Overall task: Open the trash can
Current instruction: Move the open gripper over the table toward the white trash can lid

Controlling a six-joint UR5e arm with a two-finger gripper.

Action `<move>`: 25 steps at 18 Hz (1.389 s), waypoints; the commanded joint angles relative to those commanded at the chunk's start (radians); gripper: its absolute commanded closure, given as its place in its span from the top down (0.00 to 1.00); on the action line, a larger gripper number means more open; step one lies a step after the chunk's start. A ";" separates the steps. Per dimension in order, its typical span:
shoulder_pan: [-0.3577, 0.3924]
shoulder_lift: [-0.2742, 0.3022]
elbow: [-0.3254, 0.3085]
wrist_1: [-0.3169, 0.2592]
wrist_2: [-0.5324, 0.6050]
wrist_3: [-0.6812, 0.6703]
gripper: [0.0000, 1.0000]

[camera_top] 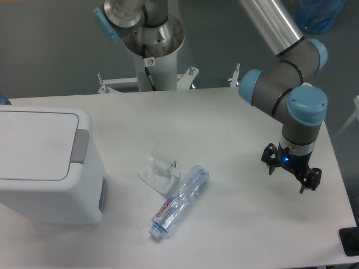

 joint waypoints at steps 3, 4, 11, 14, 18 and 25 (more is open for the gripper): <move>0.000 0.002 0.002 -0.002 0.000 0.000 1.00; 0.000 0.002 -0.002 0.000 0.000 -0.002 1.00; -0.031 0.008 -0.006 0.005 -0.008 -0.020 1.00; -0.035 0.027 -0.008 0.009 -0.038 -0.187 1.00; -0.081 0.061 -0.008 0.006 -0.078 -0.293 1.00; -0.193 0.130 0.017 0.005 -0.118 -0.662 1.00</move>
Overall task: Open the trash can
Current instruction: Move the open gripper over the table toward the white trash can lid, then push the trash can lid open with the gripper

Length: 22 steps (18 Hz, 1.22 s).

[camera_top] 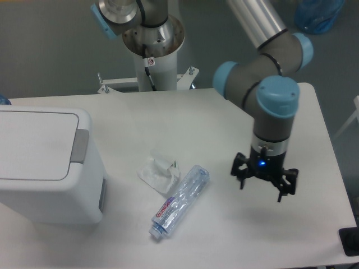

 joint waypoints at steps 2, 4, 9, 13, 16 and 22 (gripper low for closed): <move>-0.023 0.024 0.000 0.000 0.000 -0.060 1.00; -0.048 0.055 0.002 -0.003 -0.011 -0.091 1.00; -0.089 0.110 0.015 -0.012 -0.135 -0.262 1.00; -0.136 0.166 0.014 -0.020 -0.207 -0.338 1.00; -0.181 0.218 0.005 -0.069 -0.216 -0.353 1.00; -0.239 0.284 -0.026 -0.127 -0.215 -0.366 1.00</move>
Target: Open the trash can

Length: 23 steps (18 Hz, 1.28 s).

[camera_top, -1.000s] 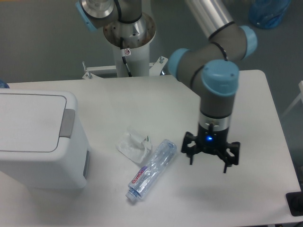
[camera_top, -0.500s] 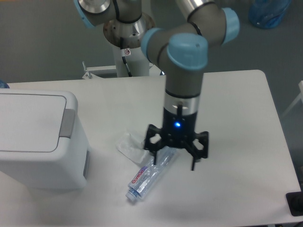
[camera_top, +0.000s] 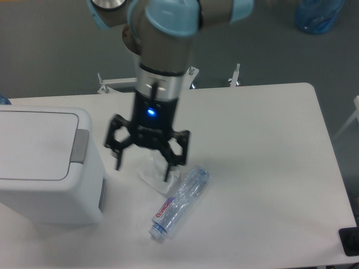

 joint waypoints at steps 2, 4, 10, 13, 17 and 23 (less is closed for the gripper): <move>-0.014 0.018 -0.034 0.003 0.005 0.002 1.00; -0.014 0.022 -0.060 0.012 0.006 0.003 1.00; -0.048 0.015 -0.081 0.017 0.009 0.000 1.00; -0.048 0.012 -0.098 0.021 0.012 0.002 1.00; -0.048 0.012 -0.111 0.021 0.012 0.002 1.00; -0.048 0.011 -0.104 0.017 0.012 0.002 1.00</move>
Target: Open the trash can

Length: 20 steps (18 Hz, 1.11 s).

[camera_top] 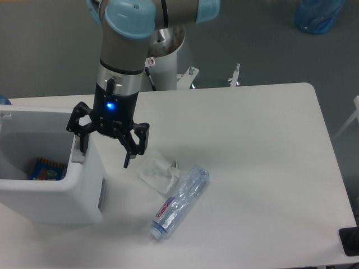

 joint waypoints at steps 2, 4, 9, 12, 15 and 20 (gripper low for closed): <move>0.000 -0.002 0.008 -0.002 0.000 0.000 1.00; 0.000 -0.003 0.021 0.000 -0.002 0.002 1.00; 0.066 -0.058 0.093 0.003 -0.002 0.014 1.00; 0.129 -0.119 0.118 0.055 0.000 0.026 1.00; 0.207 -0.176 0.112 0.089 0.002 0.119 1.00; 0.337 -0.233 0.106 0.092 0.023 0.311 1.00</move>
